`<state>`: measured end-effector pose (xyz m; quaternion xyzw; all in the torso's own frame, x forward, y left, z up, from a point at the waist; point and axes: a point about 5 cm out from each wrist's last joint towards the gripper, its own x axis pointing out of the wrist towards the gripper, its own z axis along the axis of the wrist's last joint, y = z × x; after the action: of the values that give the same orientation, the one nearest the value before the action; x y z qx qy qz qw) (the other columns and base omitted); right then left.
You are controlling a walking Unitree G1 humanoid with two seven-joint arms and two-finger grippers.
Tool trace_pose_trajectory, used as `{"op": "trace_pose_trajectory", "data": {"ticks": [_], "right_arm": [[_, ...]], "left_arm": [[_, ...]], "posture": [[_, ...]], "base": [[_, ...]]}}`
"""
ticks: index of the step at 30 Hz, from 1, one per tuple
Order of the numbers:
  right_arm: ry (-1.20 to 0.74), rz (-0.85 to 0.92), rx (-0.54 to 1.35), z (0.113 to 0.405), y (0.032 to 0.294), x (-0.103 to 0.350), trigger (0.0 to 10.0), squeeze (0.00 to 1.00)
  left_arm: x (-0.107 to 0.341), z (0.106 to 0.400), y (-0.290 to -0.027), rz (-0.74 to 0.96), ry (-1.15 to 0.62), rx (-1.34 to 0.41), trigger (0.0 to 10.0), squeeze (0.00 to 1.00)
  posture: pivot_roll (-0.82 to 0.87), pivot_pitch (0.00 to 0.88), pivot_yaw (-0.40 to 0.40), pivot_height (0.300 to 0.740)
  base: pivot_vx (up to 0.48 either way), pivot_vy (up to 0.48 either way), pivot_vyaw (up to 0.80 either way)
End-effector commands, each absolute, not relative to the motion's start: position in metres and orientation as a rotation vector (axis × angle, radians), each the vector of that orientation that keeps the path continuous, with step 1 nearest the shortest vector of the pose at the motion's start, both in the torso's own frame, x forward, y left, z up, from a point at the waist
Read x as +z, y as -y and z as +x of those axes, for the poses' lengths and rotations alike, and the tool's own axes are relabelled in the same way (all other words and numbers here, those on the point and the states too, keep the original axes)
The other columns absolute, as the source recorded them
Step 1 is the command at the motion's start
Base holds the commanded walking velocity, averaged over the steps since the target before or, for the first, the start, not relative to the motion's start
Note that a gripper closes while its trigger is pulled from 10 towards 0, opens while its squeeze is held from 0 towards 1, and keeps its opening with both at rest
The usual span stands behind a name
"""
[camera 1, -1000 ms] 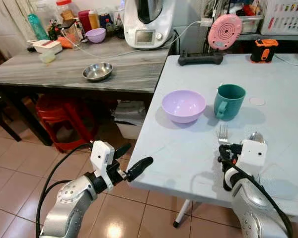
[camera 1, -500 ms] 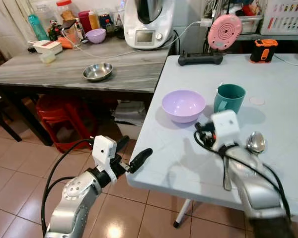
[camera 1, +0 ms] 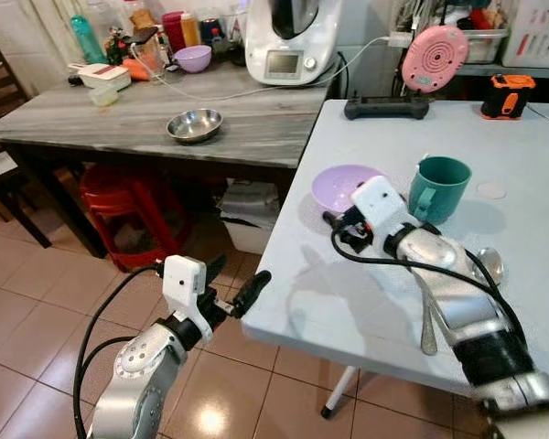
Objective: Setting the table
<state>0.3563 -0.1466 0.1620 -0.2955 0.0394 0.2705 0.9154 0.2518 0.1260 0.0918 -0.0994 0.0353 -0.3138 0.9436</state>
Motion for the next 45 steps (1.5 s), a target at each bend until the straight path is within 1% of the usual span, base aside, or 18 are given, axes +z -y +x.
{"op": "trace_pose_trajectory", "data": {"ticks": [1,5,10,11,12,13,14,20,34,45], "right_arm": [[-0.066,-0.678,0.606,0.361,0.142,0.163,10.0,0.00],[-0.098,-0.701,0.611,0.370,0.150,0.161,10.0,0.00],[-0.132,-0.722,0.614,0.375,0.157,0.155,10.0,0.00],[-0.138,-0.723,0.612,0.376,0.158,0.153,7.5,0.00],[-0.153,-0.719,0.610,0.377,0.160,0.150,0.4,0.00],[-0.163,-0.716,0.608,0.377,0.161,0.148,0.4,0.00],[-0.169,-0.717,0.607,0.377,0.161,0.147,0.0,0.00],[-0.196,-0.730,0.595,0.377,0.169,0.139,0.0,0.00],[-0.191,-0.764,0.578,0.377,0.179,0.135,0.0,0.00],[-0.186,-0.782,0.568,0.376,0.186,0.136,0.0,0.00]], "left_arm": [[0.095,0.251,-0.130,-0.175,-0.063,-0.639,10.0,0.00],[0.093,0.251,-0.129,-0.177,-0.075,-0.645,10.0,0.00],[0.094,0.248,-0.126,-0.192,-0.073,-0.677,10.0,0.00],[0.094,0.247,-0.125,-0.196,-0.074,-0.688,10.0,0.00],[0.095,0.245,-0.124,-0.199,-0.070,-0.713,10.0,0.00],[0.096,0.244,-0.123,-0.199,-0.067,-0.726,10.0,0.00],[0.096,0.243,-0.122,-0.194,-0.064,-0.741,10.0,0.00],[0.097,0.242,-0.121,-0.180,-0.064,-0.780,10.0,0.00],[0.096,0.240,-0.120,-0.174,-0.075,-0.801,10.0,0.00],[0.097,0.238,-0.115,-0.206,-0.064,-0.852,10.0,0.00]], "posture": [[-0.04,0.000,0.097,0.740],[-0.03,0.000,0.094,0.740],[-0.03,0.000,0.095,0.740],[-0.03,0.000,0.096,0.740],[-0.03,0.000,0.097,0.740],[-0.03,0.000,0.097,0.740],[-0.03,0.000,0.099,0.740],[-0.03,0.000,0.107,0.740],[-0.03,0.000,0.109,0.740],[-0.04,0.000,0.109,0.740]], "base": [[0.000,0.000,0.00],[0.000,0.000,0.00],[0.000,0.000,0.00],[0.000,0.000,0.00],[0.000,0.000,0.00],[0.000,0.000,0.00],[0.000,0.000,0.00],[0.000,0.000,0.00],[0.000,0.000,0.00],[0.000,0.000,0.00]]}}
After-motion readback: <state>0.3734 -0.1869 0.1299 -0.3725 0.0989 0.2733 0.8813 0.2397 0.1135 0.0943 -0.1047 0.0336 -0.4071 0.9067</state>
